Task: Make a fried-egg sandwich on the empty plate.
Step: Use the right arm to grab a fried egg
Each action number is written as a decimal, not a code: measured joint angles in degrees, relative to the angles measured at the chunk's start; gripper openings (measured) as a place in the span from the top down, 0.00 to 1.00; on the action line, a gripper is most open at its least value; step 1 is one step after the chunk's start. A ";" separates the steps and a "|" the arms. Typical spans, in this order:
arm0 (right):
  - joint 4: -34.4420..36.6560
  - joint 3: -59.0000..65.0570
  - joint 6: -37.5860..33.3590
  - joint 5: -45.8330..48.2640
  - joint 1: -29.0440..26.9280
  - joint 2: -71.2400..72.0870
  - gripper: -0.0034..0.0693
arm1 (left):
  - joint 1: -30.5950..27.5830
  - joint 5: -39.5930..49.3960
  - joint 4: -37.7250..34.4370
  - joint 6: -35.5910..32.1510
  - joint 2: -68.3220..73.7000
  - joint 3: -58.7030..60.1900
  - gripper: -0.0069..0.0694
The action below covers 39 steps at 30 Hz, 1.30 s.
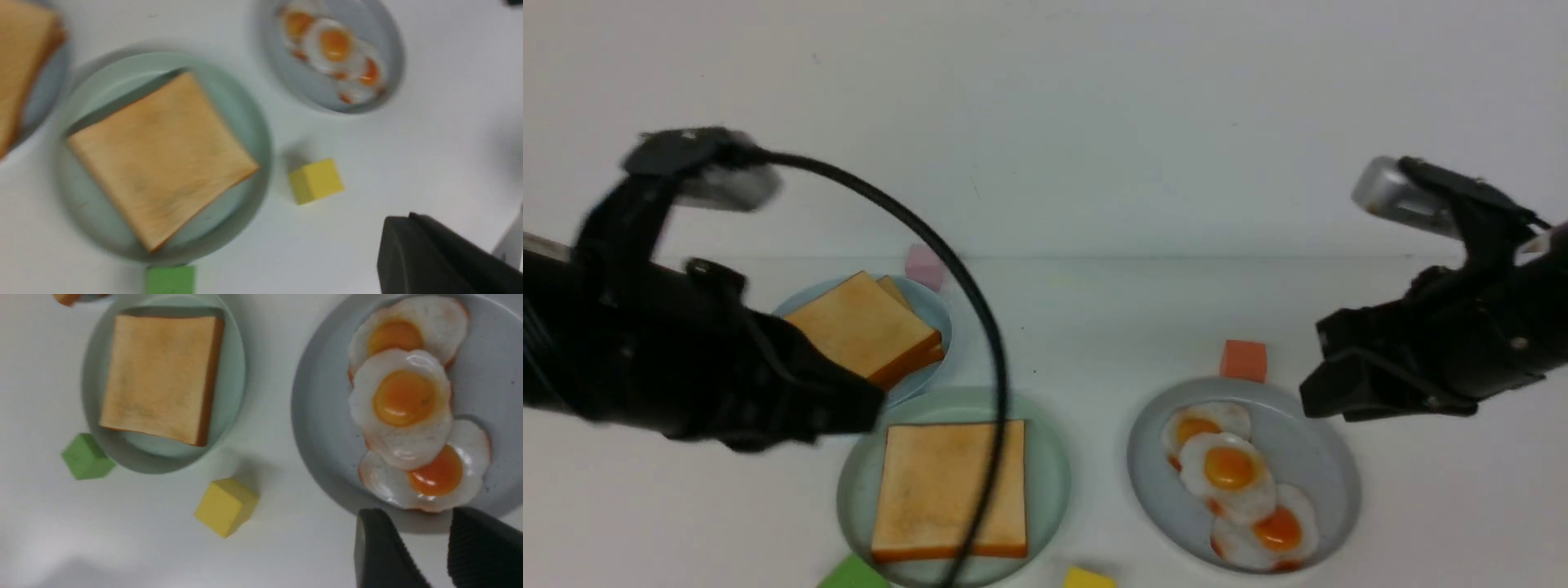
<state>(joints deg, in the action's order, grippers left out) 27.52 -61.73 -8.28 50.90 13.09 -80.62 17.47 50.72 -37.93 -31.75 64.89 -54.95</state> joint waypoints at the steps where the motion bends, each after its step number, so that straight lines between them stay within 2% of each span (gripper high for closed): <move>1: -0.67 -0.37 -1.06 0.39 0.00 -1.31 0.58 | 2.25 -1.25 0.89 0.43 0.00 0.13 0.93; 6: -1.74 -1.01 -2.69 0.97 -0.07 -8.14 0.58 | 12.17 -8.74 8.00 5.85 0.00 0.19 0.93; 12: 1.10 -4.39 -4.46 1.02 -4.17 -17.07 0.57 | 16.81 -7.66 10.50 7.92 0.00 0.19 0.93; 18: 9.39 -6.35 -14.75 0.28 -6.72 -22.94 0.56 | 16.81 -6.27 10.67 8.24 0.00 0.19 0.93; 22: 12.98 -6.42 -18.37 -0.39 -6.78 -27.47 0.56 | 16.81 -5.87 10.38 8.34 0.00 0.19 0.93; 39: 14.91 -8.25 -21.47 -0.19 -6.98 -30.81 0.56 | 16.81 -3.63 10.19 8.37 0.00 0.19 0.93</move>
<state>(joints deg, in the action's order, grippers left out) 42.42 -69.99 -29.75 50.71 6.11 -111.43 34.28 47.09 -27.74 -23.38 64.89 -54.76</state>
